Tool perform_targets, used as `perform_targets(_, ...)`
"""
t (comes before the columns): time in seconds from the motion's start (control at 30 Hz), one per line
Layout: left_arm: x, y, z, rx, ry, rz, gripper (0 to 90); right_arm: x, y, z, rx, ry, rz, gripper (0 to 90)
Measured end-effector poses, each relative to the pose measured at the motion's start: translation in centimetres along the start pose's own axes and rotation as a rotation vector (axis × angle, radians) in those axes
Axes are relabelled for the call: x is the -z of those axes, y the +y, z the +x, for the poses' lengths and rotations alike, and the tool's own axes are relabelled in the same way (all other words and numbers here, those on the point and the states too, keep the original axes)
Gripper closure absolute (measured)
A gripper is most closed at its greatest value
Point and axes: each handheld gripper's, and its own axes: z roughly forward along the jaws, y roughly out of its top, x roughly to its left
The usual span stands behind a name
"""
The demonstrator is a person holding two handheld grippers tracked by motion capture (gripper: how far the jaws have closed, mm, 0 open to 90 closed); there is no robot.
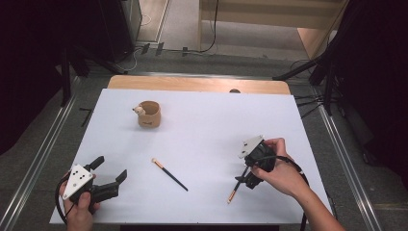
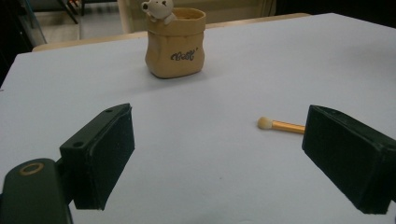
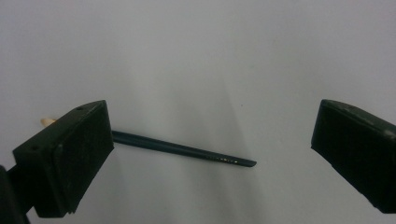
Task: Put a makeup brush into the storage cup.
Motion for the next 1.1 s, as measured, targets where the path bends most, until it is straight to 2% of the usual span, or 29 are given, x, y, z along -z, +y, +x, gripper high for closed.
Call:
perform_targets(0.2,0.0,0.0,0.0,0.001,-0.001,0.001,9.5,-1.1,0.3,0.5,0.079,0.030,0.100,0.0)
perform_targets(0.3,0.0,0.0,-0.1,-0.003,-0.001,0.004,9.5,-1.7,0.3,0.9,0.115,0.028,0.145,0.0)
perform_targets(0.43,0.0,0.0,-0.1,-0.003,-0.001,0.003,9.5,-2.2,0.4,1.2,0.138,0.040,0.163,0.0)
perform_targets(0.47,0.0,0.0,-0.1,-0.002,-0.001,0.003,9.5,-2.5,0.5,1.3,0.163,0.059,0.175,0.0)
perform_targets(0.63,0.0,0.0,0.0,-0.004,-0.002,0.003,9.5,-3.0,0.7,1.8,0.205,0.078,0.214,0.0)
perform_targets(0.73,0.0,0.0,0.0,-0.004,-0.001,0.003,9.5,-3.2,0.7,2.0,0.208,0.084,0.232,0.0)
perform_targets(0.87,-0.1,-0.1,0.0,-0.002,-0.002,0.005,9.5,-3.3,0.8,2.0,0.217,0.097,0.240,5.8)
perform_targets(0.9,-0.1,-0.1,-0.1,-0.003,-0.002,0.009,9.5,-3.4,0.8,2.1,0.222,0.107,0.244,13.4)
perform_targets(1.03,-0.1,0.0,-0.1,-0.007,-0.003,0.004,9.5,-3.8,0.8,2.2,0.239,0.136,0.257,23.0)
perform_targets(1.1,0.0,0.0,-0.1,-0.006,-0.001,0.005,9.5,-3.9,0.9,2.3,0.239,0.128,0.266,26.6)
